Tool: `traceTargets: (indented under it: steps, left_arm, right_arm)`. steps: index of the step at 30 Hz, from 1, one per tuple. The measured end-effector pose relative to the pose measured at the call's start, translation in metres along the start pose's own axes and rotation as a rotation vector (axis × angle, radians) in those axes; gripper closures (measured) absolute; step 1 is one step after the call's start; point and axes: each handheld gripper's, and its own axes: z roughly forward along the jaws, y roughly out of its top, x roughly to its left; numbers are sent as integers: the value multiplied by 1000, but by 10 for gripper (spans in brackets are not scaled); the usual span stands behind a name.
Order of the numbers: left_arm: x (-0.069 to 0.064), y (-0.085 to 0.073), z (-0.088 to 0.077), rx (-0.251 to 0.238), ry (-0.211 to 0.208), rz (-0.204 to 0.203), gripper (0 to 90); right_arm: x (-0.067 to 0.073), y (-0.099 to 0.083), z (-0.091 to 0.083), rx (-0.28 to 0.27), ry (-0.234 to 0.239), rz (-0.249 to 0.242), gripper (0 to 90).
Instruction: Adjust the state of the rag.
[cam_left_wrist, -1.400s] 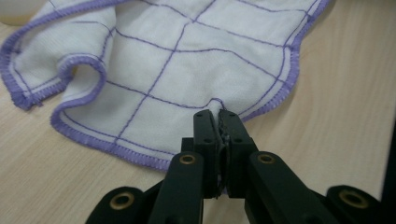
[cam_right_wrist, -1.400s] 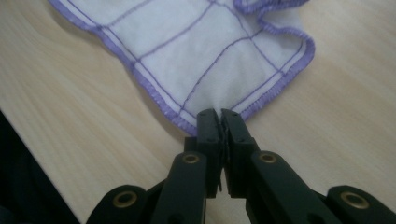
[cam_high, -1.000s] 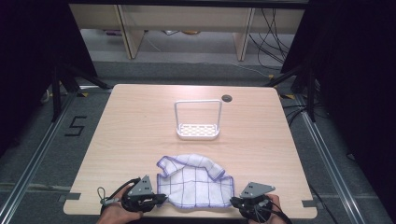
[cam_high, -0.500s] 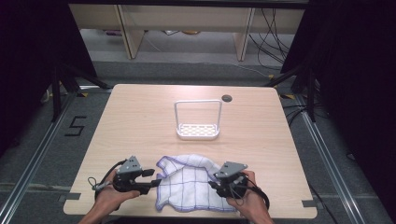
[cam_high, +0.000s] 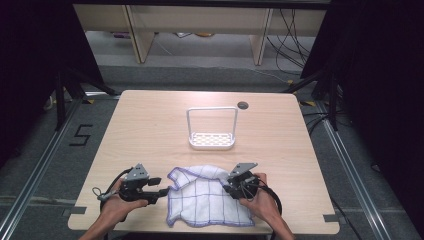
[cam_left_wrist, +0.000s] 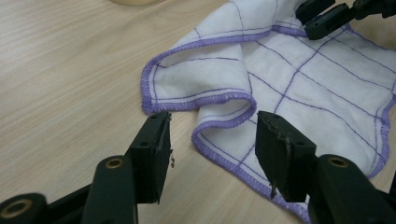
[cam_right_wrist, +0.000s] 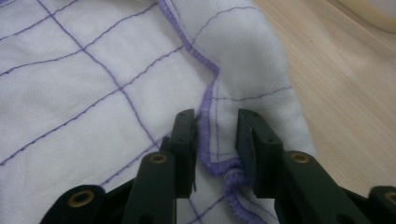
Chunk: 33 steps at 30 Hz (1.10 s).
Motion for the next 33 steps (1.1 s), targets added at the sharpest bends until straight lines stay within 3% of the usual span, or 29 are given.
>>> traceTargets:
  steps: [4,5,7,9,12,13,14,16,18,19,22,23,24,26,28,29,31,32,33]
  left_arm:
    - [3,-1,0,0,10,-10,448]
    - [4,-1,-1,0,12,-11,447]
    - [5,-1,-1,-6,17,-16,443]
    - [6,-1,-2,-8,19,-23,440]
    - [7,-1,-3,-18,22,-29,438]
    - [9,0,-5,0,23,-13,438]
    - [9,0,-5,0,23,-13,438]
    - [9,1,-4,-14,19,-30,437]
    - [9,2,-3,-14,27,-34,435]
    - [9,3,-2,-12,24,-34,433]
    - [10,4,-1,-19,31,-39,431]
    - [11,5,-1,-8,35,-24,431]
    - [11,6,0,-18,39,-39,431]
    - [12,8,2,-29,43,-43,428]
    - [15,11,2,-25,38,-39,420]
    - [14,12,3,-33,45,-47,413]
    - [18,15,2,-14,47,-31,403]
    - [17,16,4,-40,51,-59,403]
    - [19,19,5,-35,54,-57,388]
  right_arm:
    - [-2,-3,0,-13,-14,-20,777]
    - [4,-3,1,-17,-59,-24,813]
    - [6,-2,1,-17,-78,-44,848]
    - [7,-1,-1,0,-69,-28,872]
    - [3,1,-7,-25,-40,-5,900]
    - [0,3,-9,-69,-25,-19,900]
    - [0,3,-9,-69,-25,-19,900]
    - [-4,10,-26,-91,1,36,900]
    - [-5,13,-30,-121,0,46,900]
    - [-8,19,-35,-157,29,75,900]
    - [-13,26,-40,-158,3,62,900]
    - [-17,30,-41,-166,-7,61,900]
    - [-21,34,-42,-165,-13,69,900]
    - [-39,41,-39,-174,-51,137,900]
    - [-47,43,-38,-159,-64,146,900]
    - [-64,44,-32,-164,-100,172,900]
    - [-78,44,-24,-151,-120,205,900]
    - [-78,44,-24,-151,-120,205,900]
    - [-90,41,-12,-138,-139,217,900]
